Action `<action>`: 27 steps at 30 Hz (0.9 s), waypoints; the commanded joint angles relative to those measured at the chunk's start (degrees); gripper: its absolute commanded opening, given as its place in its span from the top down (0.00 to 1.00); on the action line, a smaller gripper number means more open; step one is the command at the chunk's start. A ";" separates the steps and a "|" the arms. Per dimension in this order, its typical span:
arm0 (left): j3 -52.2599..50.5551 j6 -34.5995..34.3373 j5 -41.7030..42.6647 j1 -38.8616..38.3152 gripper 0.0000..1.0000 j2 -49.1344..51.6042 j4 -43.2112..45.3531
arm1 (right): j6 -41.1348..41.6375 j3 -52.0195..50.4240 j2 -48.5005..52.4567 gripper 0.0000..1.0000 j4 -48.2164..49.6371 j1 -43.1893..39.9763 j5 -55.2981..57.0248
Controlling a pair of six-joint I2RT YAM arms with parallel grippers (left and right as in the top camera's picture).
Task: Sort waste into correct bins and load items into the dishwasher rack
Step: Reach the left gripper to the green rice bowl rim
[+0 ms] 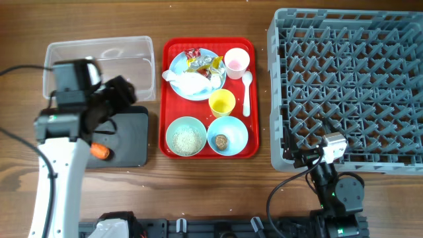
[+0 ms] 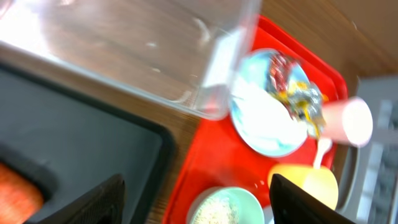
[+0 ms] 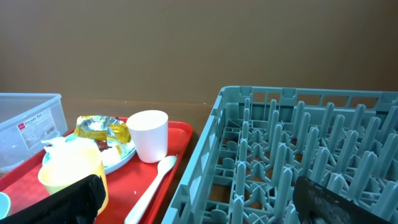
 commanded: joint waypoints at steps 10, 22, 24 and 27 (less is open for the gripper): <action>0.59 3.30 -0.48 -40.81 0.34 19.96 15.10 | -0.74 -0.07 -0.09 0.00 0.26 0.02 0.55; 1.11 7.52 -12.81 -43.41 0.45 24.68 7.74 | -0.74 -0.07 -0.09 0.00 0.28 0.02 0.55; 1.73 7.54 -14.27 -42.69 0.45 24.02 3.93 | -0.74 -0.07 -0.09 0.00 0.26 0.02 0.55; 1.75 7.52 -14.19 -40.98 0.43 22.82 -1.99 | -0.74 -0.07 -0.09 0.00 0.28 0.02 0.55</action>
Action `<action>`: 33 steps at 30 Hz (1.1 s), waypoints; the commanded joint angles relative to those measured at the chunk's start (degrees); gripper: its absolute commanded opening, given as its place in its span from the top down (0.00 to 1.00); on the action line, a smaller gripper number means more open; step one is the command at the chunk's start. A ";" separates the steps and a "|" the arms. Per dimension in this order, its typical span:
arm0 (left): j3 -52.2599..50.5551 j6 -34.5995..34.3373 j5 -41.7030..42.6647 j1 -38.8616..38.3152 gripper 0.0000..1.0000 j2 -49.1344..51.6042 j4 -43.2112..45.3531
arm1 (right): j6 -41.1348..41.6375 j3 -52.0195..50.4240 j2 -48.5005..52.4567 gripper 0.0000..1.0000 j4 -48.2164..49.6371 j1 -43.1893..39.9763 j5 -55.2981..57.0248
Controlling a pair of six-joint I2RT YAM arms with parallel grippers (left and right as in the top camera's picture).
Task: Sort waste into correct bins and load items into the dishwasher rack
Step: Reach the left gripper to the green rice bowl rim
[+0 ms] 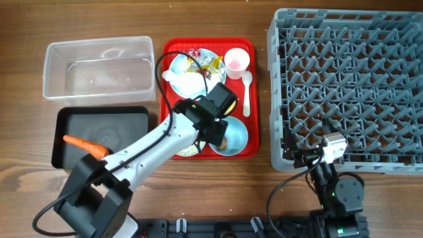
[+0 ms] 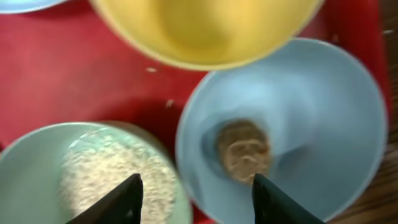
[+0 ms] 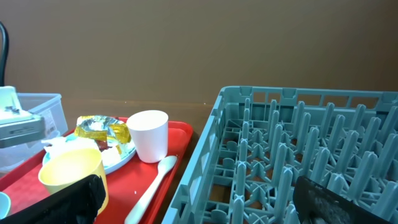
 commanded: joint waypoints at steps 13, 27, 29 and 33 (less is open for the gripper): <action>1.16 9.33 3.58 5.51 0.36 -2.32 -14.80 | -0.72 -0.07 -0.09 0.00 0.26 0.02 0.55; 1.05 14.80 10.21 6.27 0.00 -2.32 -14.80 | -0.70 -0.07 -0.09 0.00 0.24 0.02 0.55; 1.05 14.78 10.23 6.27 0.00 -2.32 -14.84 | -0.72 -0.07 -0.09 0.00 0.24 0.02 0.55; 0.98 14.88 9.92 6.27 0.11 -2.32 -14.75 | -0.72 -0.07 -0.09 0.00 0.24 0.02 0.52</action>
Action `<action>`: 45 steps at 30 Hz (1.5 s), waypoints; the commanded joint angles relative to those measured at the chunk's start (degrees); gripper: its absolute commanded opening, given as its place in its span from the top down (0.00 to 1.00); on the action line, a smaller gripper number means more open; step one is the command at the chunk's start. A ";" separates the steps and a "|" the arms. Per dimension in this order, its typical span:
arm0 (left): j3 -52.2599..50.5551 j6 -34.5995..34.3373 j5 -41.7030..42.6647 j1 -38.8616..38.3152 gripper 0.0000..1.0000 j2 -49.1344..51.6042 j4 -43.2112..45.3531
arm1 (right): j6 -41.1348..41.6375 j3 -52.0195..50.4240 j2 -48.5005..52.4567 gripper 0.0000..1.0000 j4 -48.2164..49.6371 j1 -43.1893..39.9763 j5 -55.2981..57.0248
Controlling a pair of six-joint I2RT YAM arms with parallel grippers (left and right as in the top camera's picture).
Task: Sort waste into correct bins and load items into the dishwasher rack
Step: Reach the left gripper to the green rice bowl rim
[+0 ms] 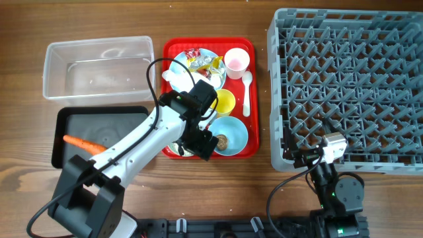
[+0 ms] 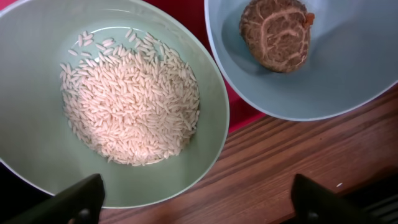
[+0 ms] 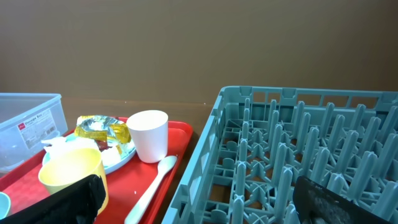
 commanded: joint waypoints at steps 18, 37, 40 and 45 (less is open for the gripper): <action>-7.54 2.95 -0.59 0.22 0.23 -1.27 11.50 | -0.74 -0.07 -0.09 0.00 0.24 0.02 0.55; -9.79 4.63 -0.59 0.11 0.33 -0.94 16.00 | -0.72 -0.07 -0.09 0.00 0.26 0.02 0.55; -9.79 4.61 -0.59 0.11 0.32 -0.90 16.81 | -0.72 -0.07 -0.09 0.00 0.26 0.02 0.55; -9.81 4.61 -0.59 0.11 0.36 0.92 17.18 | -0.72 -0.07 -0.09 0.00 0.24 0.02 0.55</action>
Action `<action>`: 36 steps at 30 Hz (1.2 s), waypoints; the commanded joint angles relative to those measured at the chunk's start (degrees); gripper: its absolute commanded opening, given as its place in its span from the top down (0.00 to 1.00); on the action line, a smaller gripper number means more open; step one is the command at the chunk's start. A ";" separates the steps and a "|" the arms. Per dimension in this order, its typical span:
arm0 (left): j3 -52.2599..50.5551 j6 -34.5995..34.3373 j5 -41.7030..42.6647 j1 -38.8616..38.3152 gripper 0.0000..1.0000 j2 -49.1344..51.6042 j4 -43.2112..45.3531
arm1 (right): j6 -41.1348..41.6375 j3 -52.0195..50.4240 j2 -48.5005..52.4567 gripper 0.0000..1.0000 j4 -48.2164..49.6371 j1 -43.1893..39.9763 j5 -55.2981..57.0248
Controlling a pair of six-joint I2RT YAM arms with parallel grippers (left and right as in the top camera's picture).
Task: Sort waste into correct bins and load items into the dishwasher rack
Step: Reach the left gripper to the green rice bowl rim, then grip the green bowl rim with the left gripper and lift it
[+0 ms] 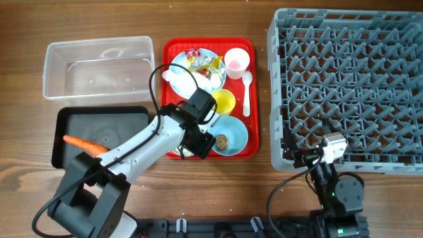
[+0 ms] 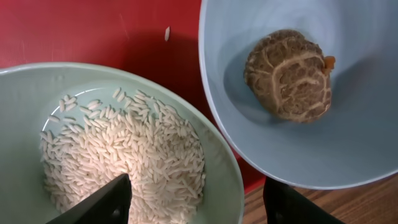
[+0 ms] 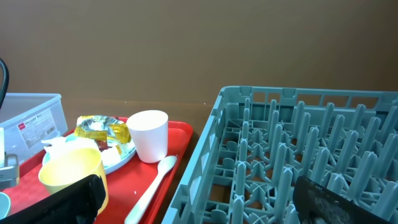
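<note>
A red tray holds a green bowl of rice and a blue bowl with a brown mushroom-like lump. It also holds a yellow cup, a pink cup, a white spoon and a plate of wrappers and tissue. My left gripper hangs open low over the rice bowl's right rim, between the two bowls, holding nothing. In the overhead view the left arm covers most of the rice bowl. My right gripper rests open at the rack's near left corner.
The grey dishwasher rack fills the right side. A clear bin stands at the far left. In front of it a black bin holds a carrot. Bare wood lies between tray and rack.
My left gripper has shifted slightly from the rice bowl's front edge toward the gap between the two bowls and sits closer to them, still open. The right arm has not moved.
My left gripper was open above the black bin with the carrot in it. Then it was over the tray above the two bowls, then at the rice bowl's front rim. Now it is low over that bowl's right rim. Nothing was picked up.
</note>
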 commanded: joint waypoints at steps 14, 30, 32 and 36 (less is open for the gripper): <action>-0.48 1.07 3.56 -0.22 0.60 1.22 -1.29 | -0.72 -0.07 -0.09 0.00 0.24 0.02 0.55; -0.48 1.07 -1.40 -3.02 0.62 1.38 -0.33 | -0.72 -0.07 -0.09 0.00 0.24 0.02 0.55; -0.48 1.07 -1.40 -3.02 0.64 1.38 -0.26 | -0.70 -0.07 -0.09 0.01 0.24 0.02 0.55; -0.48 1.05 0.15 -3.02 0.69 1.38 -0.52 | -0.72 -0.07 -0.09 0.00 0.24 0.02 0.55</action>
